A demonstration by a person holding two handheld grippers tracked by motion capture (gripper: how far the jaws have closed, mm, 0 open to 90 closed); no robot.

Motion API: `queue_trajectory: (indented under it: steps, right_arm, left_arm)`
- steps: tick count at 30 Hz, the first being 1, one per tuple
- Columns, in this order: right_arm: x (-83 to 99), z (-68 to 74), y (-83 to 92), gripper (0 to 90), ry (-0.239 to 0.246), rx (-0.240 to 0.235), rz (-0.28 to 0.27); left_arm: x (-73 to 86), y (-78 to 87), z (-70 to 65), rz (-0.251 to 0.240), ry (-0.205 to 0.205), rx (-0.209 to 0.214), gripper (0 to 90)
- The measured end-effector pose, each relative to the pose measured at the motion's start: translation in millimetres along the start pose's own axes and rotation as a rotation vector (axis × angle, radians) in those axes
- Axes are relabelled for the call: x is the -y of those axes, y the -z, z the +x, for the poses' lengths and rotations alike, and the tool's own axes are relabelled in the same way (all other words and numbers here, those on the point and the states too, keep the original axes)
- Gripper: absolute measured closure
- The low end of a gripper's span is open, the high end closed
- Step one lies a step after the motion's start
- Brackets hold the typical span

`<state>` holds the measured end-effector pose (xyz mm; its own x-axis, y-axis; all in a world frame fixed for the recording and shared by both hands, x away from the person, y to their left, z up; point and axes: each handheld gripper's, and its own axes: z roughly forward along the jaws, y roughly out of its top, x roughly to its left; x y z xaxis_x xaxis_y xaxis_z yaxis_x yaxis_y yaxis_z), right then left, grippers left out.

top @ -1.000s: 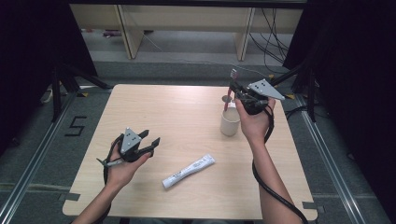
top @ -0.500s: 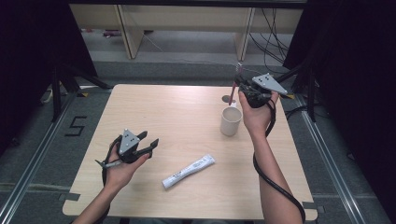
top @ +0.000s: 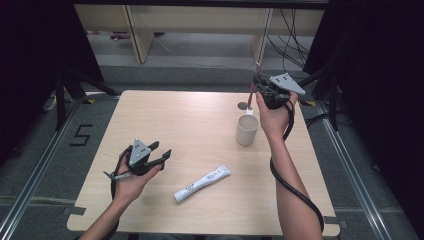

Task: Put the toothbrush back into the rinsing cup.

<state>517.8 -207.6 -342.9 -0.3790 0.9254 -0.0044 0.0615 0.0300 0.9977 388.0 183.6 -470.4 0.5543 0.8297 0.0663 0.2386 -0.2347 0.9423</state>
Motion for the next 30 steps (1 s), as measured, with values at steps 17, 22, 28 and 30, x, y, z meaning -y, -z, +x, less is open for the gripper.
queue_trajectory:
  steps: [17,22,28,30]
  right_arm:
    - [13.2,-8.7,-18.8,84.0,0.011,0.034,0.027]
    - [16.8,-9.8,-20.8,84.0,-0.014,0.047,0.034]
    - [22.0,-14.0,-24.3,84.0,-0.007,0.055,0.044]
    - [24.2,-14.6,-26.2,84.0,-0.003,0.054,0.039]
  left_arm:
    - [4.1,-0.6,-1.3,0.003,0.002,0.003,44.7]
    - [4.4,-0.9,-1.6,0.003,0.004,0.004,44.7]
    - [5.1,-1.5,-1.9,0.006,0.001,0.007,44.7]
    - [5.6,-1.6,-1.8,0.008,0.001,0.008,44.7]
